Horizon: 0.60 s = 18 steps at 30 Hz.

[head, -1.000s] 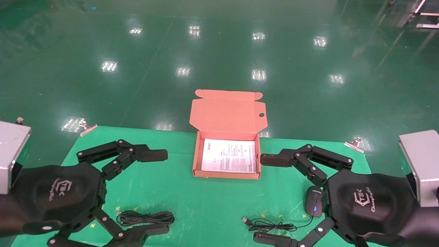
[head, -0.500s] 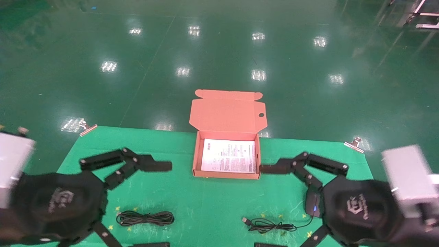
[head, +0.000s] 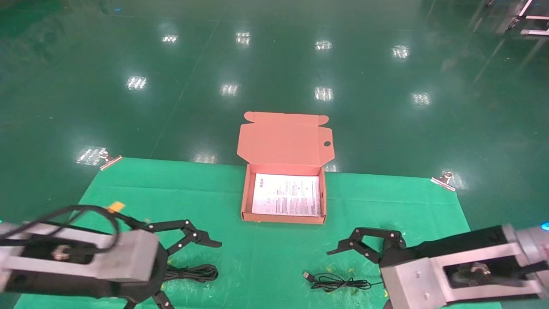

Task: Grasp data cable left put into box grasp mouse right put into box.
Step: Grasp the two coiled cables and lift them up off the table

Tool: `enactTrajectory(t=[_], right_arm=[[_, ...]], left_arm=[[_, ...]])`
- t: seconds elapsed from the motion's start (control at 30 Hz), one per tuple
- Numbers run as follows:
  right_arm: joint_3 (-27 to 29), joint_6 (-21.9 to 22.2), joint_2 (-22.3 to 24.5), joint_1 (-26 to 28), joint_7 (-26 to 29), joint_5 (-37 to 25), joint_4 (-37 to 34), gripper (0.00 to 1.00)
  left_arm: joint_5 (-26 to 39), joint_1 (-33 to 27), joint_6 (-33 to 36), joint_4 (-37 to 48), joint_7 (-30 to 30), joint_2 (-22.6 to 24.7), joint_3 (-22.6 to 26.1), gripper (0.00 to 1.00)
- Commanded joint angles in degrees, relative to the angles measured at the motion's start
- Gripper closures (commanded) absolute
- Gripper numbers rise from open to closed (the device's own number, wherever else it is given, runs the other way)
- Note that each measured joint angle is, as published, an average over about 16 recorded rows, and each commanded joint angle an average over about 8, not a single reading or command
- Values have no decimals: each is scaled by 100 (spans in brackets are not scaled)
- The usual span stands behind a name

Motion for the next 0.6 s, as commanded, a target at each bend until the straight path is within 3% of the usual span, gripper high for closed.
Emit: enactTrajectory(t=[0.03, 0.4, 0.6], right_arm=[[-284, -16, -77, 258, -188, -368, 13, 0], [-1423, 230, -548, 838, -653, -2108, 43, 0], [-1748, 525, -801, 775, -598, -2822, 44, 0]], left_arm=[[306, -144, 6, -29, 5, 72, 160, 0], [2286, -444, -423, -175, 540, 566, 945, 0], [3316, -404, -740, -141, 356, 830, 1296, 0]])
